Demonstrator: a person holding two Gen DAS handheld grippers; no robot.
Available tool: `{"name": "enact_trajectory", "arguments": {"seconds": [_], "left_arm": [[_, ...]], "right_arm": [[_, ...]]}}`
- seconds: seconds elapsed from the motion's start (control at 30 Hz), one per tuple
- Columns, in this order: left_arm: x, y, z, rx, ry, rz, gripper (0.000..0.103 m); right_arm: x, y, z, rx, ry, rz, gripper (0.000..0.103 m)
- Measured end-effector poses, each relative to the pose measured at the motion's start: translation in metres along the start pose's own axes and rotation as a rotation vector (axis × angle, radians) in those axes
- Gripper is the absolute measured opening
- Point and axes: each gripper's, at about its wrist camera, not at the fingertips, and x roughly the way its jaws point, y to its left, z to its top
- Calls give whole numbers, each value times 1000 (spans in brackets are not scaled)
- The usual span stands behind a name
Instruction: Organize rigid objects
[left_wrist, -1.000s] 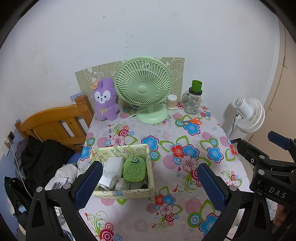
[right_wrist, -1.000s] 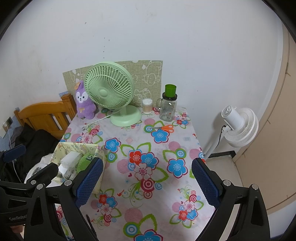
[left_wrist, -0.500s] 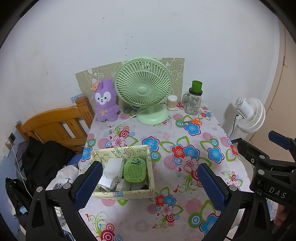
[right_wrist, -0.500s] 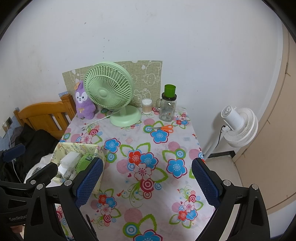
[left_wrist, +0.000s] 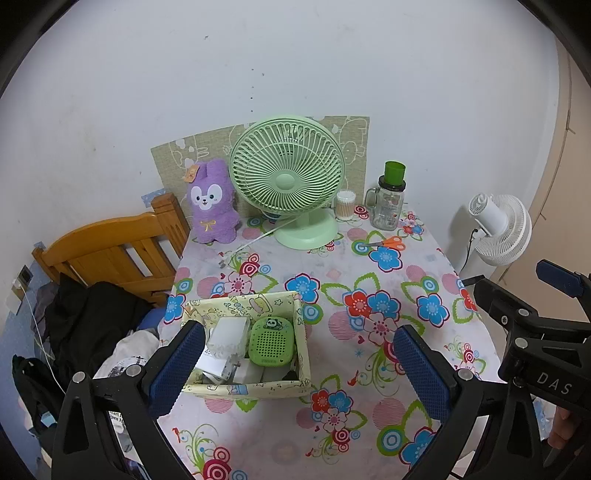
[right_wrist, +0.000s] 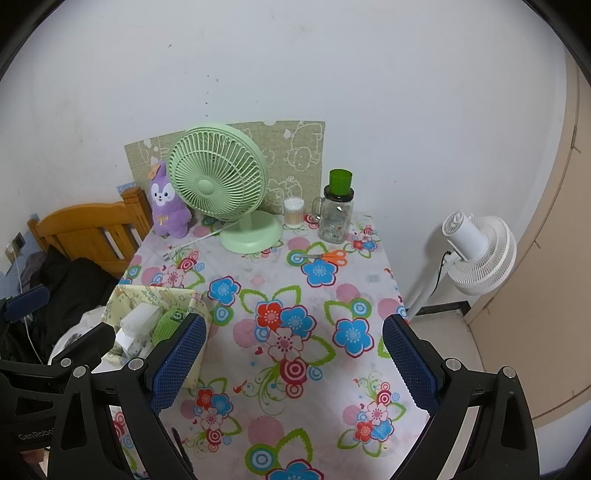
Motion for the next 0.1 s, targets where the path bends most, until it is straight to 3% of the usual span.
{"name": "enact_trajectory", "arguments": {"seconds": [0.1], "left_arm": [[1, 1, 1, -2, 6, -1, 103]], "right_arm": [[1, 0, 1, 2, 6, 2, 98]]}}
